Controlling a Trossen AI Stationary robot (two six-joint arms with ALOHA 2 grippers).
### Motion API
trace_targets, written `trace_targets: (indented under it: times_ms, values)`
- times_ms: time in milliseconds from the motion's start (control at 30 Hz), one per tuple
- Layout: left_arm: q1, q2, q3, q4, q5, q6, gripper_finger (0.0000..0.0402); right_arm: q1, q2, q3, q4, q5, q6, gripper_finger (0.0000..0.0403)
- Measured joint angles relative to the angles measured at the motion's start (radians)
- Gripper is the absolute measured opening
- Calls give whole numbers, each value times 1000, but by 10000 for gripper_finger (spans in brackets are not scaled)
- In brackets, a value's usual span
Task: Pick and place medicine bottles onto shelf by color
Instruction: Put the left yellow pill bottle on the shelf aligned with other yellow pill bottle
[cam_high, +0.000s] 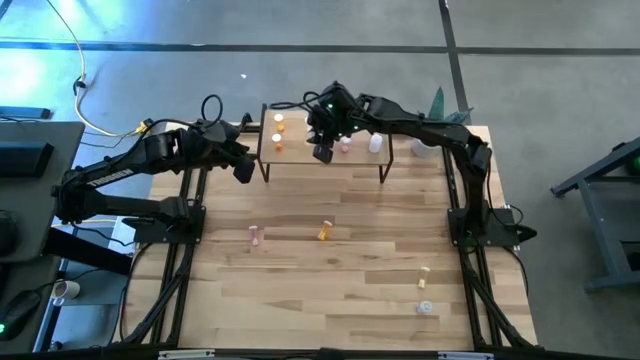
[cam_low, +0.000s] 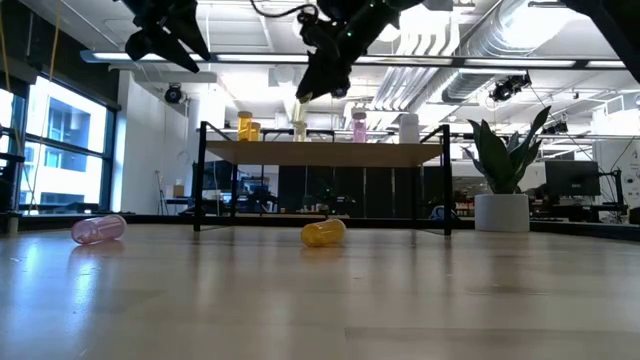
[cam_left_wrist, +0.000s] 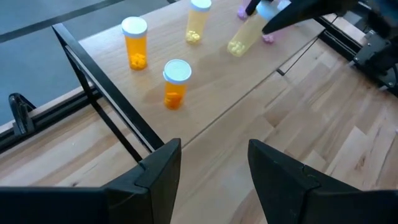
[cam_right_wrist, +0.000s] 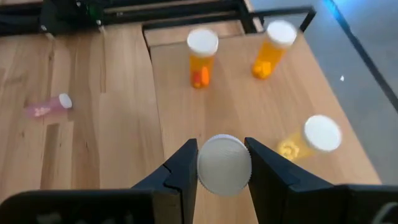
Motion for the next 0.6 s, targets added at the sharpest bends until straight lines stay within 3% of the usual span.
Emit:
trace_targets:
  times_ms: [600]
  values:
    - [0,0,0,-8,1,-1,177,-11,42,-1,-24,21,-60,99]
